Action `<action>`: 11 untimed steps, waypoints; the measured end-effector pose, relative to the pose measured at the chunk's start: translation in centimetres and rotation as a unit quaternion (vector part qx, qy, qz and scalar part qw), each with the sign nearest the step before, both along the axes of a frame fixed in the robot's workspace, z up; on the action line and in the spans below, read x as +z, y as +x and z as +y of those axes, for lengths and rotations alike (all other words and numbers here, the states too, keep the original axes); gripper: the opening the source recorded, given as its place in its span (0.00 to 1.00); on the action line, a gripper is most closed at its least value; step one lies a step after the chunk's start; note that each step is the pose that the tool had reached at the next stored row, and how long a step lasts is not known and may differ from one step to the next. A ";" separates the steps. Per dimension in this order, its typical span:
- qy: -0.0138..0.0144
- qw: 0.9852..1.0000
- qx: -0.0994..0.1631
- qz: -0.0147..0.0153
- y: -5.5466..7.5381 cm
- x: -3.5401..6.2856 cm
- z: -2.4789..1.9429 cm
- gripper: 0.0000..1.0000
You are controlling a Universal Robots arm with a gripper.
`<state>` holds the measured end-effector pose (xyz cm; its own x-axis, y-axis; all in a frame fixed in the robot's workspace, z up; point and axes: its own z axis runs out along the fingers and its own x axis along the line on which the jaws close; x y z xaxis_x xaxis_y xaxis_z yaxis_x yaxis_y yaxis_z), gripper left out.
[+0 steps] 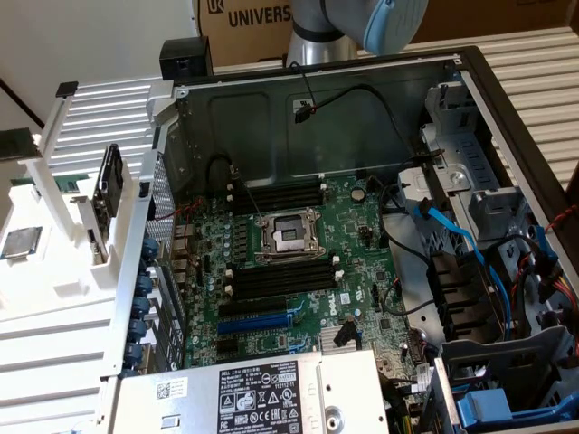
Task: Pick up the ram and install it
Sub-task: 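Pick up the ram and move it above insertion slot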
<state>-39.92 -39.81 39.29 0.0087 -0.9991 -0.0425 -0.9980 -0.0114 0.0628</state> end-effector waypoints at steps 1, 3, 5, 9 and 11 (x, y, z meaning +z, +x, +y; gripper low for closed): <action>0.000 1.000 0.000 0.000 0.4 0.03 -0.03 0.12; 0.000 1.000 0.000 0.000 1.4 0.12 -0.08 0.12; 0.000 1.000 0.000 0.000 2.3 0.23 -0.13 0.12; 0.000 1.000 0.000 0.000 3.9 0.62 -0.30 0.12; 0.001 1.000 0.000 0.000 4.7 0.87 -0.40 0.12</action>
<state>-35.18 -40.21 40.17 0.0088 -0.9990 -0.0435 -0.9980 -0.0115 0.0628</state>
